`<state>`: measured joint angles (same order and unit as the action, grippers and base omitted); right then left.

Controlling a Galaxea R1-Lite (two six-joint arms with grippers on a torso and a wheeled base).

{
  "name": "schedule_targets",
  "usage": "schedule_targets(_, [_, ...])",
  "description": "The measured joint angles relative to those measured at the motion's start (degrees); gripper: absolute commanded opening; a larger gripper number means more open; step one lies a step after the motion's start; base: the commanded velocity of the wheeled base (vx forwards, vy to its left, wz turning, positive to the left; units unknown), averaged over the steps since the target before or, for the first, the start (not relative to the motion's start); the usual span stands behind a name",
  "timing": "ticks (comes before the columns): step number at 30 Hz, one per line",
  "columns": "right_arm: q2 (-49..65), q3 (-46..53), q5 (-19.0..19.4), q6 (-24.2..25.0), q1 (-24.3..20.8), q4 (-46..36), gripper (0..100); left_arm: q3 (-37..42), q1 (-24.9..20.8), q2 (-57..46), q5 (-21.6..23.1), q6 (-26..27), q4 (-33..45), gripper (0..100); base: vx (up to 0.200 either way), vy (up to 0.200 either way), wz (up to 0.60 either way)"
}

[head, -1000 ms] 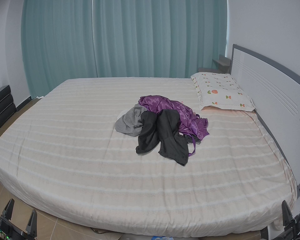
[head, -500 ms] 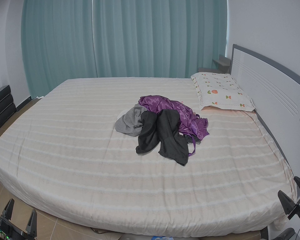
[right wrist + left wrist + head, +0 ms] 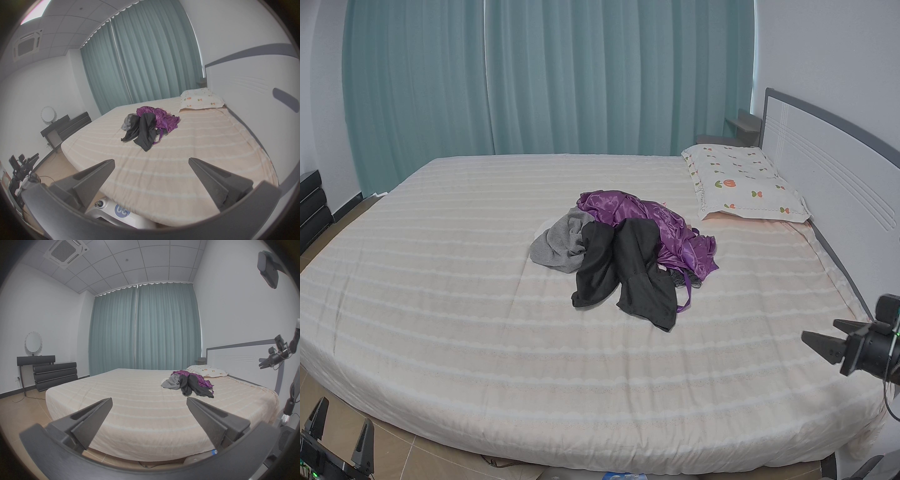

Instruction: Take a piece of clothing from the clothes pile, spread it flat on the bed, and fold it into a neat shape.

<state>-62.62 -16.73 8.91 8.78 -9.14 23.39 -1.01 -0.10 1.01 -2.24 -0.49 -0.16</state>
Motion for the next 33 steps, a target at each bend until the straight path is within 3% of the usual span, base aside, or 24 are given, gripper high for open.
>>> schedule_targets(14, [-38.58,-18.42,-5.0,10.3,-6.23,17.19,100,0.0,0.0,0.02,-0.02,-0.02,0.0,100,0.0,0.0,0.0])
schedule_targets(25, [-60.98,-36.36,-6.57,24.55,-10.03,19.16,100,0.0,0.0,0.02,-0.02,-0.02,0.0,100,0.0,0.0,0.0])
schedule_targets(33, [-71.64,-44.79,-6.75,29.6,-11.89,18.72,100,0.0,0.0,0.0,-0.02,-0.02,0.0,100,0.0,0.0,0.0])
